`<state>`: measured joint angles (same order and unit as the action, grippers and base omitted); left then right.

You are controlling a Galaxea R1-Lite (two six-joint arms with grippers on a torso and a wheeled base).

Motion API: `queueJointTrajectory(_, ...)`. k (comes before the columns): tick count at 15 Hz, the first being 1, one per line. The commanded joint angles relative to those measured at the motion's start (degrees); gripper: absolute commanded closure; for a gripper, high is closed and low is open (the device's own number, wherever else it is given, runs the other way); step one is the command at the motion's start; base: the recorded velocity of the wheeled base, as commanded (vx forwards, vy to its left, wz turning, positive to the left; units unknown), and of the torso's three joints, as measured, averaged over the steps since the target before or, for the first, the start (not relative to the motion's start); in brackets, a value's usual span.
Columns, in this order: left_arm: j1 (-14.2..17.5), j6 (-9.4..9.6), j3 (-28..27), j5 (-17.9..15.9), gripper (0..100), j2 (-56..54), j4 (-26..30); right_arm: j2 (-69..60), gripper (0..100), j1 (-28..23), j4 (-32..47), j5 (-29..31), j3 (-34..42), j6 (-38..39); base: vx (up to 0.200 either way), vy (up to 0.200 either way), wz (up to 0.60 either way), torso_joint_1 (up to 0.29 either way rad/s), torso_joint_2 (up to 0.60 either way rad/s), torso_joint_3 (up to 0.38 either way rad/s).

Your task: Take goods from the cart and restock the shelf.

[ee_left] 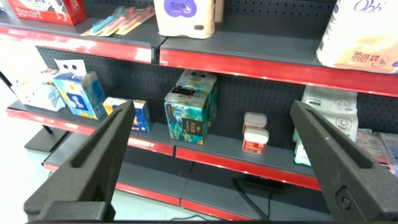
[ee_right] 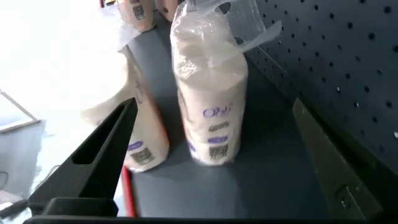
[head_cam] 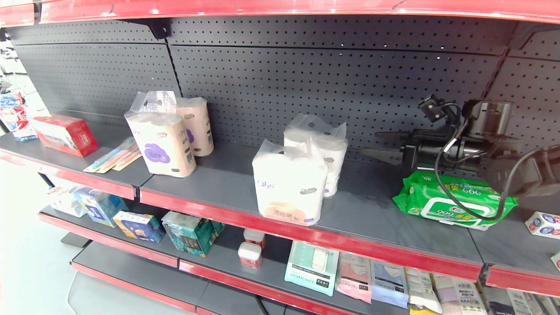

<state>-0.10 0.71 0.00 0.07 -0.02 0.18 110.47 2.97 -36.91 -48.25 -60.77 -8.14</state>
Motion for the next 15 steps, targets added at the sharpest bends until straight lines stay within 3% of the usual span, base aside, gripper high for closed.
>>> queueJointTrajectory(1, 0.01, 0.0, 0.0, 0.01, 0, 0.02, -0.01, -9.05, 0, -2.1, 3.87, 0.61, 4.7, 0.58, 0.0, 0.0, 0.0, 0.0, 0.0, 0.0)
queueJointTrajectory(2, 0.01, 0.0, 0.0, 0.01, 0, 0.02, -0.01, -11.42, 0, -2.8, 4.92, 1.4, 6.72, 0.58, 0.0, 0.0, 0.0, 0.0, 0.0, 0.0)
queueJointTrajectory(7, -0.08, 0.0, 0.0, 0.01, 0, 0.02, -0.01, -39.02, 0, -5.35, 18.81, 27.16, 25.7, 1.2, 0.0, 0.0, 0.0, 0.0, 0.0, 0.0)
queueJointTrajectory(11, -0.08, 0.0, 0.0, 0.01, 0, 0.02, -0.01, -62.39, 0, -6.31, 24.43, 42.1, 40.47, 1.46, 0.0, 0.0, 0.0, 0.0, 0.0, 0.0)
queueJointTrajectory(13, 0.01, 0.0, 0.0, 0.01, 0, 0.02, -0.01, -71.54, 0, -9.74, 24.52, 43.5, 46.8, 2.17, 0.0, 0.0, 0.0, 0.0, 0.0, 0.0)
queueJointTrajectory(15, 0.01, 0.0, 0.0, 0.01, 0, 0.02, -0.01, -78.13, 0, -9.48, 24.43, 43.15, 50.84, 3.13, 0.0, 0.0, 0.0, 0.0, 0.0, 0.0)
